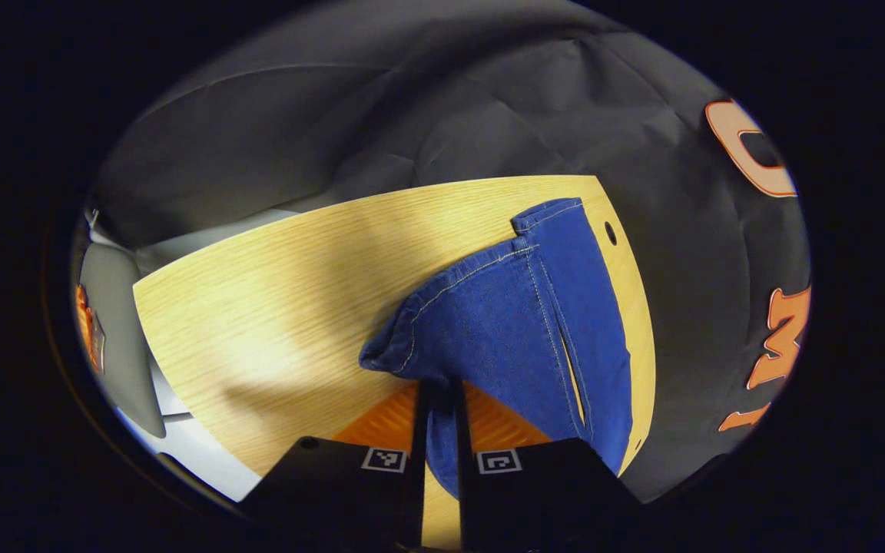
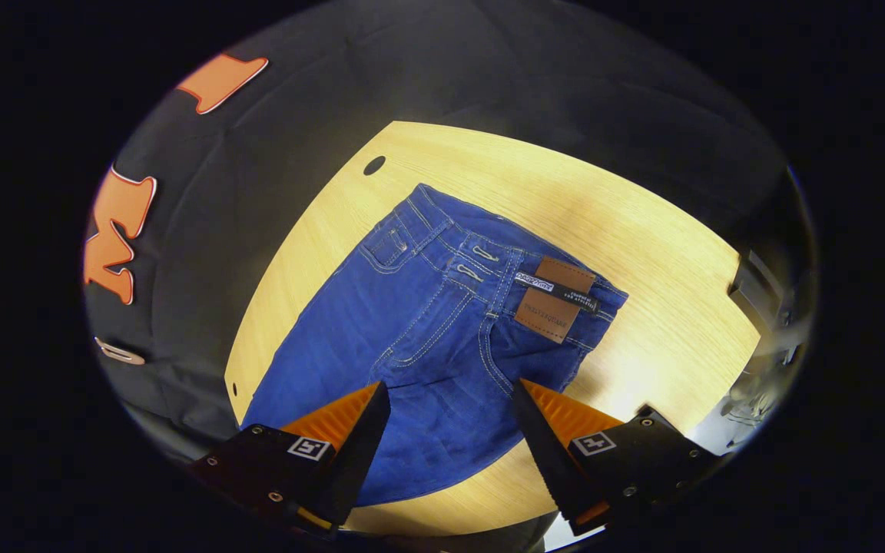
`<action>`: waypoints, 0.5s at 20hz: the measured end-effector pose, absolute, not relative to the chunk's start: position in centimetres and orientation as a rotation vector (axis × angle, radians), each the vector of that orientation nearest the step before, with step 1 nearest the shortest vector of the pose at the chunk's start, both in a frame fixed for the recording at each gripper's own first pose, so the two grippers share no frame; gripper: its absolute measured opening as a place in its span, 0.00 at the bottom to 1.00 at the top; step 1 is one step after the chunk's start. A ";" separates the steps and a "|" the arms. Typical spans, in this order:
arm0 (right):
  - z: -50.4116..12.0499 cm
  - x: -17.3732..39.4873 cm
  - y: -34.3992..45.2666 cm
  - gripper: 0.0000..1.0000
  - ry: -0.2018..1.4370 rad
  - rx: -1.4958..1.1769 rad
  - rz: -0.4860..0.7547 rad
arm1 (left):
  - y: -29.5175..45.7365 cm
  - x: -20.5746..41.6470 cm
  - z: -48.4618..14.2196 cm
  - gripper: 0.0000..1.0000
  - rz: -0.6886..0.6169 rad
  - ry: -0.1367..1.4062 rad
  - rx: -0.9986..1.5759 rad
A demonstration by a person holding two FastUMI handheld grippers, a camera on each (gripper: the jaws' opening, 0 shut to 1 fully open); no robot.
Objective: Grasp the waist and the cuffs of the jeans and fold them to make the two legs overlap; first hold the waist and fold one-third of the jeans toward the cuffs, then hold the cuffs and fold the remaining one-third in the same direction to finish folding.
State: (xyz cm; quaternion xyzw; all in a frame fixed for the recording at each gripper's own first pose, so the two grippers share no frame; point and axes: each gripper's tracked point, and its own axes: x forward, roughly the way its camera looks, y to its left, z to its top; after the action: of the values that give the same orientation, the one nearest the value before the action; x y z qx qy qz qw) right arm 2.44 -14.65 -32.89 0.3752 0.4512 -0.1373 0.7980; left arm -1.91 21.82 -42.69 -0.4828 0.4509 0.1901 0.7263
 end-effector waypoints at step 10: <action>-36.4 -0.2 -19.7 0.98 0.995 0.845 -0.450 | 21.7 -1.8 -42.1 0.05 0.394 0.981 -1.059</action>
State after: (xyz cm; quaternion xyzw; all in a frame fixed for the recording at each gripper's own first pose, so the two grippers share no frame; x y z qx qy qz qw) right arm -0.24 -19.67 -36.43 0.3898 0.4587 -0.2075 0.7711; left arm -1.78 21.73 -42.13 -0.4814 0.4461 0.1791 0.7329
